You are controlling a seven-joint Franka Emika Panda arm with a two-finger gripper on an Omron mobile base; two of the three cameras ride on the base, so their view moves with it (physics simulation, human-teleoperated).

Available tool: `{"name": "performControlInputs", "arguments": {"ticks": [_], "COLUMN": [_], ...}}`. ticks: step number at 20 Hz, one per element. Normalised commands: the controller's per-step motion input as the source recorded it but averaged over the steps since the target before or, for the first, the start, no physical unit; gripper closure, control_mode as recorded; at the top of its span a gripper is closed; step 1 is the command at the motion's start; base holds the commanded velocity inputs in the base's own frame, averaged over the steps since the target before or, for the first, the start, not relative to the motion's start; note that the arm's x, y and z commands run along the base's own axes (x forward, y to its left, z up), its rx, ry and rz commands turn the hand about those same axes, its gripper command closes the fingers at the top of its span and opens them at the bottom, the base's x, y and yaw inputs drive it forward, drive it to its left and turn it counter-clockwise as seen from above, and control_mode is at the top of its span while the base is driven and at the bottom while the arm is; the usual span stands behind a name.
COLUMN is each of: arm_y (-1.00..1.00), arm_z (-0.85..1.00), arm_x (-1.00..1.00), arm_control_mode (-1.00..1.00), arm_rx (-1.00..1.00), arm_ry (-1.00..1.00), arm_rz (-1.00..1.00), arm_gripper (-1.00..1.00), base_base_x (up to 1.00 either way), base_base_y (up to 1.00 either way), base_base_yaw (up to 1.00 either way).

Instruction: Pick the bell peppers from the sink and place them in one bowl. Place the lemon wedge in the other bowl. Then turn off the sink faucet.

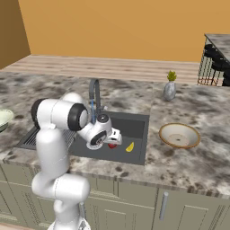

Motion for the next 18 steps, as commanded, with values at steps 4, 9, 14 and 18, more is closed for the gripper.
{"name": "performControlInputs", "arguments": {"ticks": [4,9,14,18], "arm_y": [-0.03,0.0,0.0,0.0], "arm_z": [-0.2,-0.19,-0.17,-0.17], "arm_x": [0.2,0.24,0.23,0.25], "arm_control_mode": [-1.0,-1.0,-1.0,-1.0], "arm_rx": [0.0,0.0,0.0,0.0], "arm_ry": [0.0,0.0,0.0,0.0], "arm_rz": [0.0,0.0,0.0,0.0], "arm_gripper": [-1.0,-1.0,-1.0,-1.0], "base_base_x": [0.0,0.0,0.0,0.0], "base_base_y": [0.0,0.0,0.0,0.0], "base_base_yaw": [0.0,0.0,0.0,0.0]}}
